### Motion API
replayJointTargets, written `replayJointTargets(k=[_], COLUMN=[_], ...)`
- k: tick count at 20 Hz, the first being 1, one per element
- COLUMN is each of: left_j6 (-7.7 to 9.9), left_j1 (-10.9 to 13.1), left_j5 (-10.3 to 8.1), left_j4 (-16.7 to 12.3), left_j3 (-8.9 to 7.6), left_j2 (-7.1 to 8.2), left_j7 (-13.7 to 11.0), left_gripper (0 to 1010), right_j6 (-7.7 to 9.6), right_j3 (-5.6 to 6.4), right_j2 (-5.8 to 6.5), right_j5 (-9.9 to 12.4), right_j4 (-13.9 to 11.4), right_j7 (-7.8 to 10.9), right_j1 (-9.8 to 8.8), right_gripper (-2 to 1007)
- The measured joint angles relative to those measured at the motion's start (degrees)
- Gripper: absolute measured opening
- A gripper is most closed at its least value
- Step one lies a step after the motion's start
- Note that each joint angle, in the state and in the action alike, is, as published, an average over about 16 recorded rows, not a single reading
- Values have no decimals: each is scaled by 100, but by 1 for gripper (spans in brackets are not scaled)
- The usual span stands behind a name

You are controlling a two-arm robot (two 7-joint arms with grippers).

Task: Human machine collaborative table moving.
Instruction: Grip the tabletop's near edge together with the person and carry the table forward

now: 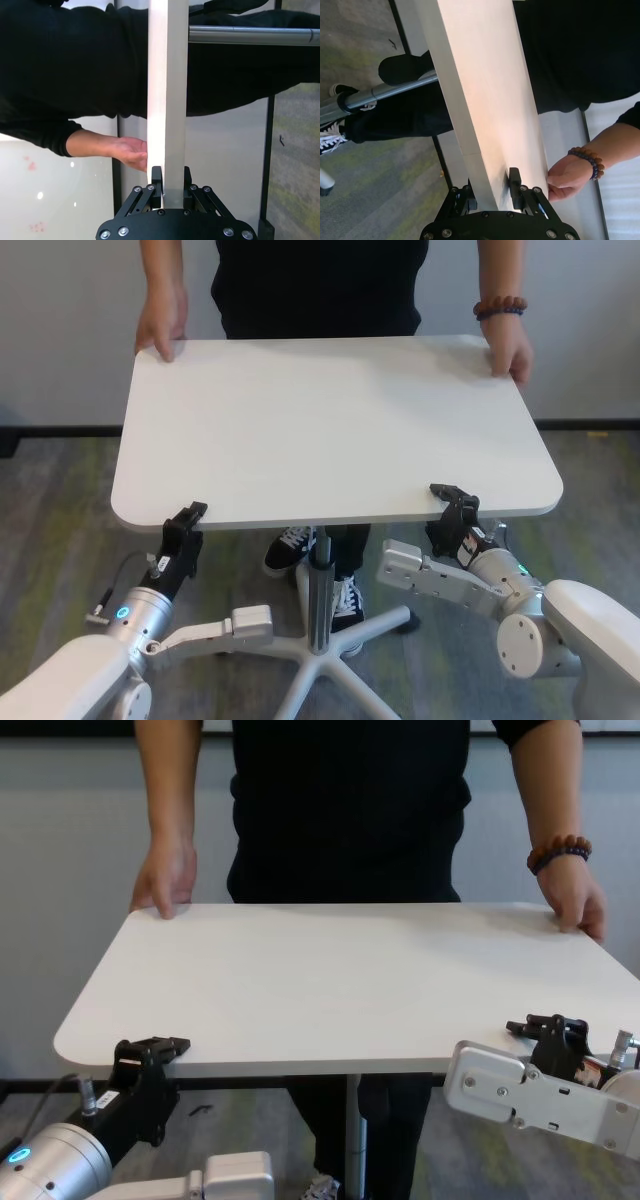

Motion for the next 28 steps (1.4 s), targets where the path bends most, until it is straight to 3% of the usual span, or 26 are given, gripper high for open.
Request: replayJointTargets(k=[21,28], left_j6=[8,10], left_j1=[5,9], left_j5=[6,4], left_j4=[-5,-14], left_j3=[3,-1], left_j2=[3,6], left_j7=[0,0], left_gripper=[230,271], right_j6=[-3,-2], right_j3=[0,0], right_j2=[-1,-1], right_j5=[1,1], right_j4=[-1,0], right_j7=[0,1], right_j1=[0,0], right_gripper=[352,428])
